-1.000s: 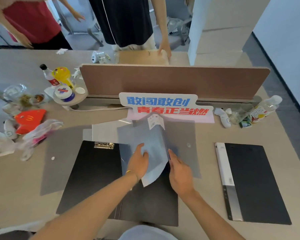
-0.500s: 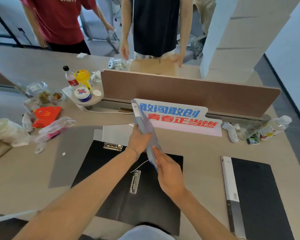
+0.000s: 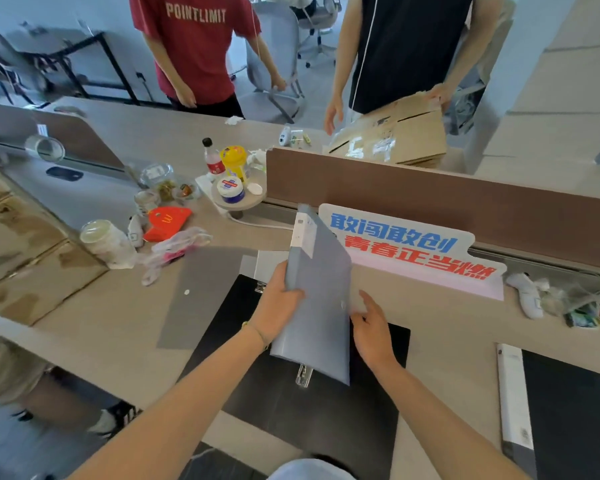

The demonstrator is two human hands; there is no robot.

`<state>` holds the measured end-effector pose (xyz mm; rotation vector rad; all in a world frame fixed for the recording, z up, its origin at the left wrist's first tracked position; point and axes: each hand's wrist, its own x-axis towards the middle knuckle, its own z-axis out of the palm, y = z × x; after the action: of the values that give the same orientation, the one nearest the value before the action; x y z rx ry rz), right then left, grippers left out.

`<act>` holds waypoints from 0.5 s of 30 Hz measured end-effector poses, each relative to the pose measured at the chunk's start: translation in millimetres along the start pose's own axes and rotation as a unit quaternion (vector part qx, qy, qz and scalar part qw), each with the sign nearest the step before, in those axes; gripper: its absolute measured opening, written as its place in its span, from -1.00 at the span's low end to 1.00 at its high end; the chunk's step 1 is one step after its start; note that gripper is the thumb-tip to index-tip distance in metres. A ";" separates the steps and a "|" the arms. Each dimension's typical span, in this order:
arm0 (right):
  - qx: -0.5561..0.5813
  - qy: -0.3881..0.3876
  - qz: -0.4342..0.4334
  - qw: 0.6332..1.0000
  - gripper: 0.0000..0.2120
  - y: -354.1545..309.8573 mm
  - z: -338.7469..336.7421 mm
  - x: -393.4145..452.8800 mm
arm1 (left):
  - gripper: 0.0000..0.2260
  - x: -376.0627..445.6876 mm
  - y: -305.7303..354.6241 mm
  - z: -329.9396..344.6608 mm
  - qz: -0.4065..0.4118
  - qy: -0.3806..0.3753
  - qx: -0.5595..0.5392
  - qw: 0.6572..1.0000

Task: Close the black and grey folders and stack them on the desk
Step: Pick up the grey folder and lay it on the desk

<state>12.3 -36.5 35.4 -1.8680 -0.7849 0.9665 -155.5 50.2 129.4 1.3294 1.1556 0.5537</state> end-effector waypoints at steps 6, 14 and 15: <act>0.268 -0.058 0.179 0.945 -0.69 15.6 -12.8 22.8 | -0.50 -10.1 -9.0 -7.7 -0.030 -0.019 -0.131 0.991; 0.256 0.111 0.097 0.955 -0.66 3.5 -74.9 8.8 | -0.75 3.3 -18.0 23.3 -0.016 0.047 -0.098 0.994; 0.225 0.129 0.082 0.962 -0.62 1.5 -85.1 4.5 | -0.77 6.8 -20.0 31.1 -0.015 0.052 -0.090 0.994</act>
<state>87.5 -67.9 60.2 -1.6265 -0.2305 0.8900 -131.3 37.3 103.6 1.1378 1.1790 0.6951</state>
